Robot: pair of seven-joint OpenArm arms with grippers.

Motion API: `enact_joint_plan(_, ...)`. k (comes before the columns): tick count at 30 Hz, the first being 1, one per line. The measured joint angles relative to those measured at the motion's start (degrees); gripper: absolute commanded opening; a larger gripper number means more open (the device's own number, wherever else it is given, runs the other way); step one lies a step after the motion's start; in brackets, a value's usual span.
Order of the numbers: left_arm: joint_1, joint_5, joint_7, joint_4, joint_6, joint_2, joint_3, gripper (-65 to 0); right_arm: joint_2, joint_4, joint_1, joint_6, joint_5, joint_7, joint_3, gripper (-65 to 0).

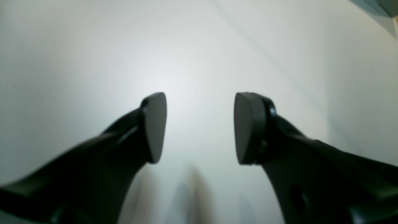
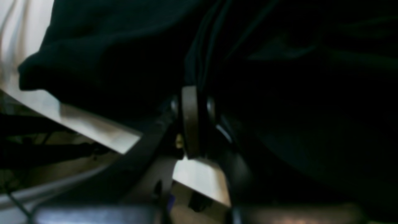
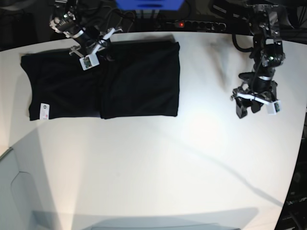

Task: Fold the T-shirt properly
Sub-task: 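Grasp the other strip end with the right gripper and tuck it flat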

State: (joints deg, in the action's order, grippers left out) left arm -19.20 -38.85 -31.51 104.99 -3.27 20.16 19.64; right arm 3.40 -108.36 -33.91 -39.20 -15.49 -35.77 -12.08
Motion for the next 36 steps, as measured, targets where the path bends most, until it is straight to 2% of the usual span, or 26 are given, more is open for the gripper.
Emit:
enact_joint_plan(6,0.09,0.0,0.02,0.0,0.0,-0.02,0.0,-31.3,-0.57,-0.07,-0.92,0.0,0.15,-0.04,-0.15,-65.0)
enact_joint_plan(10,0.07,0.02,0.13,-0.02,0.0,0.0,0.11,-31.3,-2.43,-1.11,-1.55,0.0,0.26,-0.28,-0.39,-65.0)
enact_joint_plan(20,0.2,-0.02,0.42,-1.77,0.0,-0.02,0.15,-31.3,-2.32,-3.89,-2.16,-0.02,0.15,-0.15,-1.97,-65.0)
enact_joint_plan(22,0.2,0.02,0.44,-1.77,0.0,0.0,0.15,-31.3,-2.34,-3.87,-2.21,-0.02,0.2,-0.17,-2.05,-60.1)
enact_joint_plan(27,0.22,0.0,0.44,-1.77,0.0,0.0,0.15,-31.3,-2.32,-3.89,-2.19,0.0,0.2,-0.2,-2.08,-40.6)
enact_joint_plan(29,0.2,0.0,0.44,-1.77,0.0,-0.02,0.15,-31.3,-2.1,-3.91,-2.19,-0.02,-0.31,0.26,-3.5,-35.7)
enact_joint_plan(34,0.2,-0.02,0.44,-1.77,0.0,-0.04,0.2,-31.3,2.93,-4.15,1.16,0.02,0.02,-0.37,-16.41,-34.3)
enact_joint_plan(36,0.17,-0.2,0.39,-1.77,0.0,-0.02,0.2,-31.3,3.48,-4.15,3.96,-0.04,-0.07,-0.28,-20.44,-34.3)
